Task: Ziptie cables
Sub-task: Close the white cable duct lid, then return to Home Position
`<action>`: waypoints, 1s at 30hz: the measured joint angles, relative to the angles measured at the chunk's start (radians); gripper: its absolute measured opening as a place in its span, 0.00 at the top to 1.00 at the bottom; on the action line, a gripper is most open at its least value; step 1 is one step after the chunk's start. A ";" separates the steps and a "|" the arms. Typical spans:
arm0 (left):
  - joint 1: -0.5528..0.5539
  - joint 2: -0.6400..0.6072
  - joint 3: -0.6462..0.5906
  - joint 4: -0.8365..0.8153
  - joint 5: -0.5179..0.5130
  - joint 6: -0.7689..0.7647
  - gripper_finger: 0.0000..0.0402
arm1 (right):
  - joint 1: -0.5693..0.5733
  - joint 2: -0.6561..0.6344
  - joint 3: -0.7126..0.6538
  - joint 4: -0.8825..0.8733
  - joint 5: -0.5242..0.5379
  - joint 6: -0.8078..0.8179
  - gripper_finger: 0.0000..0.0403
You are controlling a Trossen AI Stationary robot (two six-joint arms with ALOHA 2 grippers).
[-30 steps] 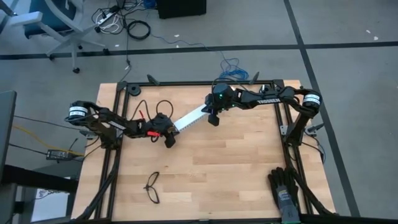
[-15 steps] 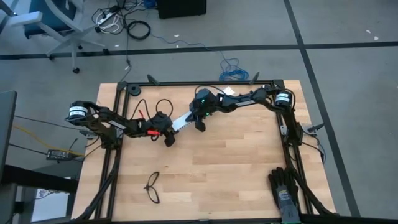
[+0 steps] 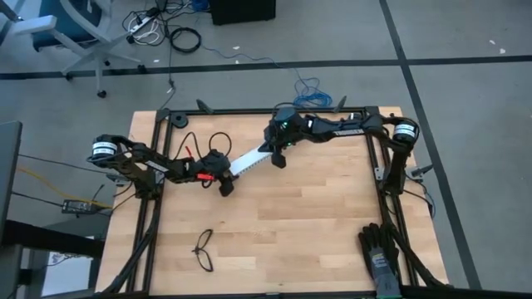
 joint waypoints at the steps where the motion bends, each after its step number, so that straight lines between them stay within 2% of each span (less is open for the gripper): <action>1: 0.001 0.000 0.000 -0.003 0.007 0.000 0.33 | -0.006 -0.010 -0.011 0.002 0.000 0.003 1.00; 11: 0.000 0.001 -0.003 0.000 0.041 -0.006 0.18 | -0.022 -0.085 -0.111 0.007 0.018 0.026 1.00; 16: 0.000 -0.035 -0.004 -0.029 0.056 -0.023 0.15 | -0.032 -0.156 -0.170 0.015 0.068 0.034 1.00; 23: 0.000 -0.232 -0.003 -0.151 0.056 0.030 0.16 | -0.061 -0.285 -0.311 0.171 0.069 0.089 1.00; 30: 0.000 -0.465 -0.003 -0.271 -0.030 0.096 0.16 | -0.093 -0.336 -0.443 0.315 0.061 0.140 1.00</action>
